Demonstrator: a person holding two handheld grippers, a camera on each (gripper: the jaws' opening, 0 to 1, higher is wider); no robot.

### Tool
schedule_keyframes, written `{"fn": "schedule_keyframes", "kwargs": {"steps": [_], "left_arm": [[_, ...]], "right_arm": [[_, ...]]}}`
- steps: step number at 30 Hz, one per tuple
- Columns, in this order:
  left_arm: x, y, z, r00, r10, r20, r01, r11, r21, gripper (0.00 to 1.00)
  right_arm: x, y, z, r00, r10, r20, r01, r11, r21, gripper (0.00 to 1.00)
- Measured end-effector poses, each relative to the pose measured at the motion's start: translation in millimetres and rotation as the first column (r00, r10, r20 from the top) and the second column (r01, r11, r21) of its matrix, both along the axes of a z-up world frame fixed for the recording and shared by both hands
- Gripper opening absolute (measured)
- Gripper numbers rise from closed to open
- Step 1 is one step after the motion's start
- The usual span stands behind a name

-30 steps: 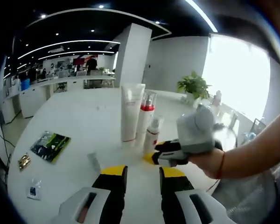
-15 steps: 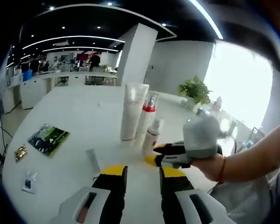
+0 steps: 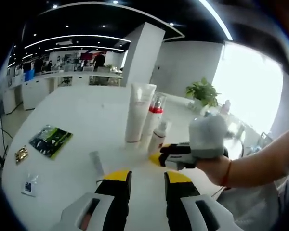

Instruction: Arrange the skincare products in the storage area until every visible bottle or jar stands upright without overlapping.

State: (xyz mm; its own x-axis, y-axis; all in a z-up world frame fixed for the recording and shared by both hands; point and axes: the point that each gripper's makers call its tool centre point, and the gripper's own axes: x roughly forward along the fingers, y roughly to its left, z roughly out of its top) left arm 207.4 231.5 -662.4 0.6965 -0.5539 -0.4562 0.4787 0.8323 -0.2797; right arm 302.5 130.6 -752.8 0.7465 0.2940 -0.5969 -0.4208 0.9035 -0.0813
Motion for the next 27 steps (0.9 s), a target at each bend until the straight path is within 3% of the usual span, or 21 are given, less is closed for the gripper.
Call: {"fn": "schedule_keyframes", "kwargs": {"steps": [2,13,27], "left_arm": [[0.0,0,0.0,1.0,-0.001,0.0,0.001,1.0,0.0,0.29],[0.8,1,1.1,1.0,0.007,-0.001,-0.007,1.0,-0.006,0.29],[1.1,2,-1.0,1.0,0.011,-0.009,-0.011,1.0,0.004,0.28]], "right_arm": [[5,-2,3.0,0.999,-0.029,0.022,0.03,1.0,-0.008,0.21],[15,-6,1.7,0.991,-0.131,0.011,0.131,0.991,-0.007,0.21],[18,-6,-0.2,0.986,-0.166,0.005,0.166,0.986,-0.024,0.21]]}}
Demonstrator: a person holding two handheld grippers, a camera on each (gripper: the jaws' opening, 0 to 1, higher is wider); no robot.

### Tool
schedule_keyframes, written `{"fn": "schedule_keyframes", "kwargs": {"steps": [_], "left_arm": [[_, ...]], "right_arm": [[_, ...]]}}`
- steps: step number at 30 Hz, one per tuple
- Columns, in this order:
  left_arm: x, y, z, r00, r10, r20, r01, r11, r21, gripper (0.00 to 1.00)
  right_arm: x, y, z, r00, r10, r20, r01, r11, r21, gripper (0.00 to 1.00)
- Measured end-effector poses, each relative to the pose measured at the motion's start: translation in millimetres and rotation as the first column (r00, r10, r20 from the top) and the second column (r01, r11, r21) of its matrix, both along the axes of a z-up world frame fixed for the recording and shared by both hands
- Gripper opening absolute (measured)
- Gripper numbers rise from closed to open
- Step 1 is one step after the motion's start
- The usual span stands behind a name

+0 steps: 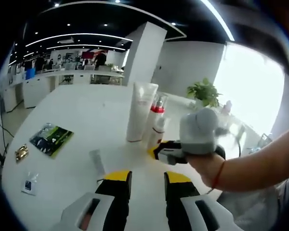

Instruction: Arrange the skincare products in the storage area until every visible bottle or jar stands upright without overlapping.

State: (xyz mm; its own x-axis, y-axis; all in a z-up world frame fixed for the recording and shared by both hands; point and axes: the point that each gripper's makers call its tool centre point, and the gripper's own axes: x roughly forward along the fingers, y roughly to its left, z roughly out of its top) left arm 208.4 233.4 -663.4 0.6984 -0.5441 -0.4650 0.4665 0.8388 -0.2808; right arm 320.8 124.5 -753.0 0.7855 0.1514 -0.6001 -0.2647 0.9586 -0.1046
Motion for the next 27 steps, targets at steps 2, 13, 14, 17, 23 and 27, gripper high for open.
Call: {"fn": "schedule_keyframes", "kwargs": {"steps": [2,13,14,17,23,27], "left_arm": [[0.1,0,0.0,1.0,0.002,0.0,-0.002,1.0,0.0,0.28],[1.6,15,-11.2,0.996,0.062,-0.068,-0.062,0.998,0.005,0.29],[1.8,17,-12.1,0.995,0.067,-0.072,-0.067,0.998,0.011,0.29],[6.1,40,-15.8,0.982,0.161,-0.099,-0.159,0.987,0.028,0.29],[11.2,71,-13.8,0.944,0.308,-0.118,-0.31,0.951,0.0,0.29],[11.8,78,-13.6,0.935,0.339,-0.105,-0.339,0.94,0.021,0.29]], "right_arm": [[-3,1,-3.7,1.0,0.005,-0.027,-0.005,1.0,0.002,0.22],[-34,11,4.6,0.998,-0.003,-0.057,0.012,0.987,0.163,0.3],[-38,13,6.6,0.998,-0.002,-0.06,0.013,0.983,0.182,0.3],[-52,27,12.4,0.996,0.007,-0.089,0.018,0.961,0.274,0.3],[-71,90,24.3,0.978,0.195,-0.074,-0.16,0.929,0.335,0.33],[-71,117,22.6,0.962,0.264,-0.072,-0.232,0.926,0.296,0.35]]}}
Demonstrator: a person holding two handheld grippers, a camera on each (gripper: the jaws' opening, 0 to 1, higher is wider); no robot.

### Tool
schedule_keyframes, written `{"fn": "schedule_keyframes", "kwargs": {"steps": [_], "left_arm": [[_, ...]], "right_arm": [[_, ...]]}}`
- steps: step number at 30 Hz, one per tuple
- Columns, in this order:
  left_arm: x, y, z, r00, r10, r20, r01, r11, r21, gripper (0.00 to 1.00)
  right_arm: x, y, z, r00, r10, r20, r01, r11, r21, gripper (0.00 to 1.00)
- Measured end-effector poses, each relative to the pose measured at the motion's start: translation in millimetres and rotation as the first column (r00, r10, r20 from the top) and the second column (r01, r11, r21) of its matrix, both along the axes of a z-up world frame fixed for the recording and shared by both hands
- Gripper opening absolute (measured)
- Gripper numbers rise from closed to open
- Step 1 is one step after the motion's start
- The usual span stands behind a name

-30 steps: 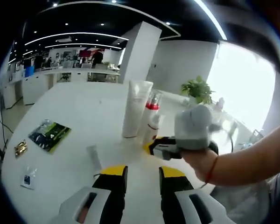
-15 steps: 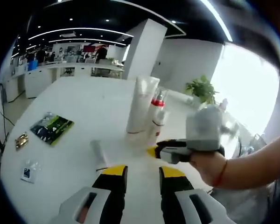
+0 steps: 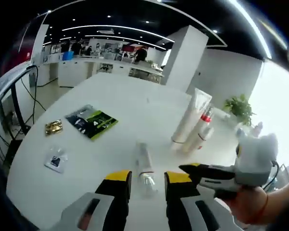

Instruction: Arrange the skincare products in the storage area until every visible bottle or jar stands upright without overlapping.

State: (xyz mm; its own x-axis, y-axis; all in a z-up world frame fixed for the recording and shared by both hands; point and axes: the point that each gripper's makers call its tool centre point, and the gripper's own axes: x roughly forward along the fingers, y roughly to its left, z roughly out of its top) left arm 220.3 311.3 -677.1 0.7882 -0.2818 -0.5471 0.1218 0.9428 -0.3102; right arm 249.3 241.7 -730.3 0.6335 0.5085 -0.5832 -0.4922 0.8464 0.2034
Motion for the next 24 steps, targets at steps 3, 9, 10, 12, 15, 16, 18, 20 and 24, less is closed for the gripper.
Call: {"fn": "schedule_keyframes", "kwargs": {"steps": [3,9,10,12,15,16,18,20,24], "left_arm": [[-1.6,6,-2.7,1.0,0.022,-0.014,-0.022,1.0,0.003,0.29],[-1.3,14,-3.4,0.997,0.077,-0.028,-0.078,0.996,-0.046,0.29],[-1.4,14,-3.7,0.996,0.078,-0.031,-0.08,0.996,-0.05,0.28],[-1.7,13,-4.3,0.996,0.079,-0.034,-0.081,0.995,-0.052,0.28],[-1.9,12,-5.1,0.996,0.075,-0.037,-0.077,0.996,-0.046,0.28],[-1.9,12,-5.2,0.997,0.074,-0.037,-0.076,0.996,-0.045,0.28],[-2.6,12,-5.5,0.997,0.072,-0.04,-0.074,0.996,-0.046,0.28],[-3.0,11,-6.3,0.997,0.07,-0.044,-0.072,0.996,-0.048,0.28],[-3.2,7,-7.3,0.998,0.052,-0.047,-0.054,0.998,-0.035,0.28]], "right_arm": [[3,18,2.5,1.0,0.014,-0.023,-0.014,1.0,0.025,0.37],[6,38,-4.4,0.996,0.081,-0.031,-0.083,0.994,-0.067,0.37],[7,40,-6.4,0.996,0.083,-0.042,-0.086,0.993,-0.075,0.37],[7,43,-9.5,0.995,0.093,-0.046,-0.097,0.991,-0.092,0.37],[7,45,-16.2,0.992,0.114,-0.046,-0.119,0.983,-0.139,0.36],[6,44,-18.3,0.991,0.12,-0.054,-0.127,0.98,-0.153,0.33],[4,42,-20.2,0.99,0.124,-0.063,-0.133,0.978,-0.163,0.32],[3,35,-22.0,0.99,0.131,-0.062,-0.14,0.969,-0.201,0.3],[1,30,-21.4,0.982,0.177,-0.059,-0.186,0.955,-0.232,0.21]]}}
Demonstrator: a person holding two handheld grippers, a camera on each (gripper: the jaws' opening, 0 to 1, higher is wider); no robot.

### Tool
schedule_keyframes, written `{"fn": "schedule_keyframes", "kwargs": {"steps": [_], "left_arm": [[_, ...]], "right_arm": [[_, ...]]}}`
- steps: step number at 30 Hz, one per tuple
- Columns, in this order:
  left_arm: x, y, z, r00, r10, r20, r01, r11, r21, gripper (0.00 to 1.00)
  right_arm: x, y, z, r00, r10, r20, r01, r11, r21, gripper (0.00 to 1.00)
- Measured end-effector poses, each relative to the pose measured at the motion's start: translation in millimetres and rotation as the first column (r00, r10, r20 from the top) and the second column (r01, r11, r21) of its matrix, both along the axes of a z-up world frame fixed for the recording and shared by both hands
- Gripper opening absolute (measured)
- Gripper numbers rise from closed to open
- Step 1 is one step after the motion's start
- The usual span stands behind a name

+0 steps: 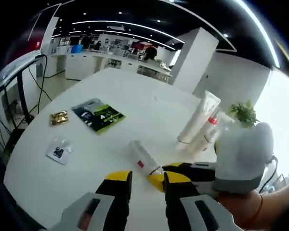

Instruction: Arrange the skincare products in the storage area until every visible bottle or jar stands upright without overlapping.

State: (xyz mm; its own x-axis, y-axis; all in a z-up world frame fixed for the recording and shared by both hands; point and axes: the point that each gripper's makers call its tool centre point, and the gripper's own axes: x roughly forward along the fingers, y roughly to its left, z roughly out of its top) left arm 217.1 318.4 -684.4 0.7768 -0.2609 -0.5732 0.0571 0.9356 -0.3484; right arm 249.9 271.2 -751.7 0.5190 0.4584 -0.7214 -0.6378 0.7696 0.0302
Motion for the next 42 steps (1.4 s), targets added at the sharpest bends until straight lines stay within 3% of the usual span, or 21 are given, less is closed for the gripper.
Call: {"fn": "schedule_keyframes", "kwargs": {"steps": [4,17,21,26,31,33,34,35,37,39,40,42], "left_arm": [[-0.8,-3,-1.4,1.0,-0.013,-0.004,0.013,1.0,0.012,0.28],[-1.7,-12,-7.8,0.998,-0.069,-0.017,0.069,0.996,0.052,0.27],[-2.7,-20,-10.8,0.993,-0.115,-0.023,0.117,0.99,0.076,0.27],[-7.3,-35,-17.3,0.979,-0.199,-0.053,0.202,0.977,0.061,0.28],[-12.3,-47,-14.5,0.944,-0.329,-0.035,0.33,0.931,0.154,0.28],[-17.6,-57,-12.0,0.916,-0.4,-0.035,0.4,0.906,0.14,0.28],[-21.4,-62,-11.3,0.9,-0.435,-0.037,0.436,0.893,0.113,0.28],[-23.0,-64,-11.0,0.897,-0.441,-0.043,0.443,0.891,0.099,0.29],[-23.6,-68,-6.9,0.887,-0.458,-0.05,0.461,0.885,0.069,0.3],[-25.3,-69,-2.4,0.851,-0.523,-0.038,0.524,0.844,0.116,0.3],[-26.1,-68,-2.1,0.841,-0.539,-0.045,0.539,0.831,0.137,0.3],[-29.6,-71,1.9,0.79,-0.612,-0.035,0.607,0.773,0.184,0.3]], "right_arm": [[-5,-8,-0.4,0.999,0.042,0.027,-0.041,0.998,-0.052,0.2],[-32,-38,-5.5,0.994,0.113,-0.01,-0.114,0.991,-0.064,0.2],[-43,-47,-5.2,0.984,0.177,-0.004,-0.176,0.98,-0.093,0.2],[-57,-57,-4.9,0.961,0.275,-0.023,-0.276,0.954,-0.12,0.2],[-72,-68,-5.2,0.922,0.387,-0.014,-0.384,0.911,-0.149,0.2],[-80,-71,-5.6,0.9,0.435,-0.027,-0.434,0.888,-0.15,0.2],[-85,-71,-6.0,0.879,0.475,-0.041,-0.476,0.868,-0.14,0.2],[-87,-72,-6.2,0.874,0.483,-0.049,-0.485,0.864,-0.138,0.2],[-94,-76,-6.5,0.843,0.534,-0.059,-0.537,0.832,-0.139,0.2],[-101,-79,-7.2,0.82,0.569,-0.058,-0.571,0.809,-0.141,0.2],[-102,-80,-7.1,0.81,0.584,-0.05,-0.585,0.798,-0.145,0.2],[-108,-84,-8.2,0.788,0.614,-0.039,-0.611,0.773,-0.171,0.2]]}}
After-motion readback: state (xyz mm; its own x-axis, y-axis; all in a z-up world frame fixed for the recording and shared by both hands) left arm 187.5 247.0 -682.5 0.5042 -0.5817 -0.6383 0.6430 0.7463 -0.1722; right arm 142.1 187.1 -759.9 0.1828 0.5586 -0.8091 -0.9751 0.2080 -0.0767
